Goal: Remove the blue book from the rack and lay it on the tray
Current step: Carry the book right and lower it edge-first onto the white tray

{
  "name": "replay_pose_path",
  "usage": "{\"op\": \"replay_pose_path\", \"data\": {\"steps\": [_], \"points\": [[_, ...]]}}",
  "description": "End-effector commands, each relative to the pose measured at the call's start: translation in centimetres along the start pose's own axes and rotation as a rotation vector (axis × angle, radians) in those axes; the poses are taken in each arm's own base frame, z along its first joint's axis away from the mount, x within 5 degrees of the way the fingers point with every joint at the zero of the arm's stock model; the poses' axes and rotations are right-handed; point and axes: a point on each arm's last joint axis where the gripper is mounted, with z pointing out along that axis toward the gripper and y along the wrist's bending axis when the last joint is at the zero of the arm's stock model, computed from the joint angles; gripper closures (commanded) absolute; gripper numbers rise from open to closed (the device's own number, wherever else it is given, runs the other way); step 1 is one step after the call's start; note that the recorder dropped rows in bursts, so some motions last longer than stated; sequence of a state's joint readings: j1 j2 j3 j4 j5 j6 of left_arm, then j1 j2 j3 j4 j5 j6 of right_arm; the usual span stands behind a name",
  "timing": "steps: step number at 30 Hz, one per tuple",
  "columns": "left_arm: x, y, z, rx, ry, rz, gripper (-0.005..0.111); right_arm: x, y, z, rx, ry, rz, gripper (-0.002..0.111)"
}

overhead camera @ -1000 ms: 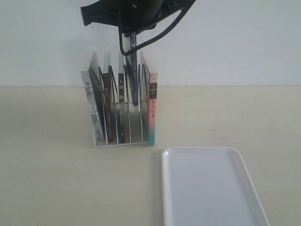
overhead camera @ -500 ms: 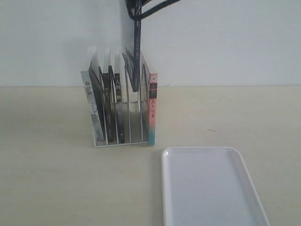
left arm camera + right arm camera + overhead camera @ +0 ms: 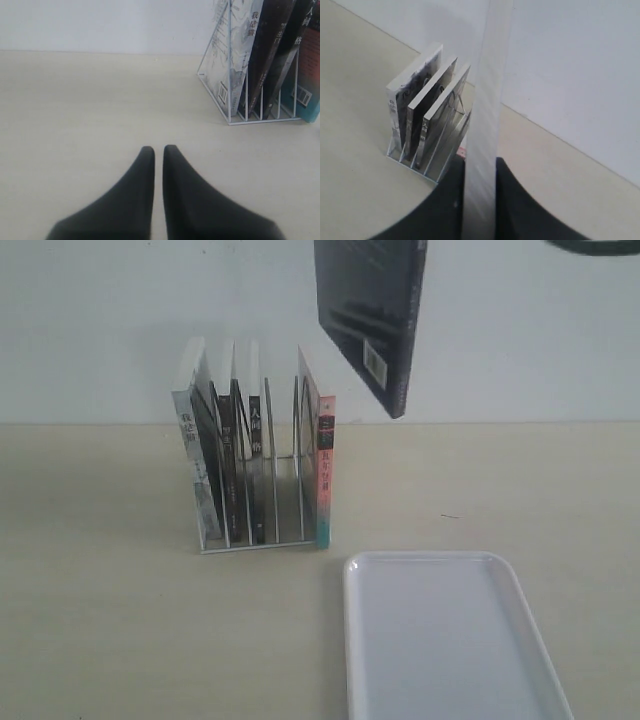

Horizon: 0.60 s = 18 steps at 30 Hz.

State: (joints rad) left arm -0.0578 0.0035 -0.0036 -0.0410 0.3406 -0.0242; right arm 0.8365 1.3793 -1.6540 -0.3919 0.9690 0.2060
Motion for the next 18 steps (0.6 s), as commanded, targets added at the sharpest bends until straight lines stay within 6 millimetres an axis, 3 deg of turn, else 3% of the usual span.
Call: {"op": "replay_pose_path", "data": {"steps": [1,5,8,11,15,18], "points": [[0.1,0.0,0.0,-0.004,-0.004,-0.008,0.101,0.4,-1.3,-4.3,0.001,-0.101,-0.156,0.108],[0.1,0.0,0.0,-0.004,-0.004,-0.008,0.101,2.6,-1.0,-6.0,-0.086,-0.065,-0.367,0.108],[0.1,0.0,0.0,-0.004,-0.004,-0.008,0.101,5.1,-0.1,-5.5,-0.185,0.004,-0.557,0.108],[0.1,0.0,0.0,-0.004,-0.004,-0.008,0.101,8.3,0.1,-3.2,-0.202,0.164,-0.625,0.108],[0.1,0.0,0.0,-0.004,-0.004,-0.008,0.101,11.5,-0.4,-0.2,-0.251,0.215,-0.609,0.108],[0.1,0.0,0.0,-0.004,-0.004,-0.008,0.101,12.0,-0.5,0.8,-0.263,0.168,-0.581,0.108]]}}
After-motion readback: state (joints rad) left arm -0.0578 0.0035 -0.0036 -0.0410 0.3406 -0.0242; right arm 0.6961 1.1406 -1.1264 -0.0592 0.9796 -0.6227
